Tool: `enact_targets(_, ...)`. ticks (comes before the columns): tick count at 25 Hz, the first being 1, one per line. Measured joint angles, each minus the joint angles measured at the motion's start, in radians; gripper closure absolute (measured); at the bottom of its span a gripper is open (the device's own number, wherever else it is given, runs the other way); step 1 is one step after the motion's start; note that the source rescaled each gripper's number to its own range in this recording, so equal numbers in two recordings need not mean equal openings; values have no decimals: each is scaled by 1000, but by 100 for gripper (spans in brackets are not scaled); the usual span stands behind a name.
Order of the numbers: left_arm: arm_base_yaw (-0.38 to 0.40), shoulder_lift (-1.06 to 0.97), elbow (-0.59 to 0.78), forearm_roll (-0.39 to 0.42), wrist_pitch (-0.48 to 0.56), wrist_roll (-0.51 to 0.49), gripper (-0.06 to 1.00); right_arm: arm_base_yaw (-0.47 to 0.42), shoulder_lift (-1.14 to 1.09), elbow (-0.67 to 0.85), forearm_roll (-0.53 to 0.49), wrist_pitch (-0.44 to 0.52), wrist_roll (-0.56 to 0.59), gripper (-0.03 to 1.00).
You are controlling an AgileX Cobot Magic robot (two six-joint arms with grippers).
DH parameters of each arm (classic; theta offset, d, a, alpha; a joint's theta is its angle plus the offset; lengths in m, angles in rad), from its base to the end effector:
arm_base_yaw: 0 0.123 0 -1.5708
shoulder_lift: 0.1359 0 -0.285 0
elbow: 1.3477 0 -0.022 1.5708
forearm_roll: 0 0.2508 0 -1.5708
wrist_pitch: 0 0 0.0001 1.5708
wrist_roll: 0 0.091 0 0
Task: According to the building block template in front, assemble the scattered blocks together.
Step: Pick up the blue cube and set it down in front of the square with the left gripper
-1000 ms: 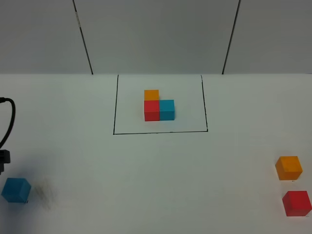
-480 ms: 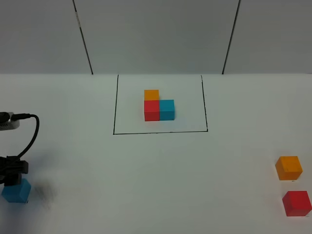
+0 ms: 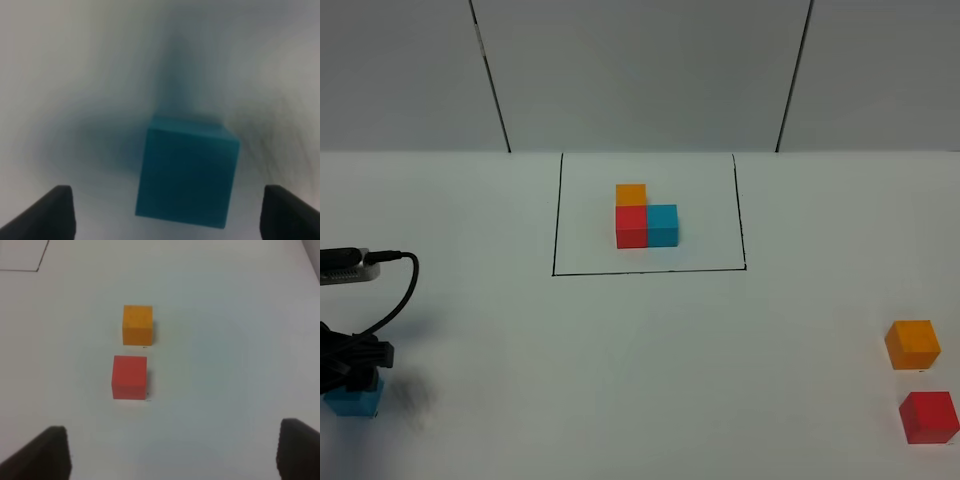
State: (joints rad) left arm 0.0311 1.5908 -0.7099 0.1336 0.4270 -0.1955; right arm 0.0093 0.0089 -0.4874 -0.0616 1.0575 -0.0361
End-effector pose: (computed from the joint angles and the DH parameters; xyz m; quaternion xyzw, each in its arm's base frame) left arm 0.2669 0.0133 0.1559 -0.0564 0.9824 0.0234 0.1763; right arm -0.0019 -0.0049 0.2742 -0.0187 0.8574 -0.0377 0.5130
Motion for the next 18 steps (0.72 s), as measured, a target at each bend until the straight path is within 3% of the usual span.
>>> enact_targets(13,0,114,-1,-4,-99,1,-2,0,0,0,0,0,0,20)
enact_targets(16,0,142,-1,-4,-106,1,14,0,0,0,0,0,0,20)
enact_targets(18,0,159,-6,-4,-106,1,43,0,0,0,0,0,0,20)
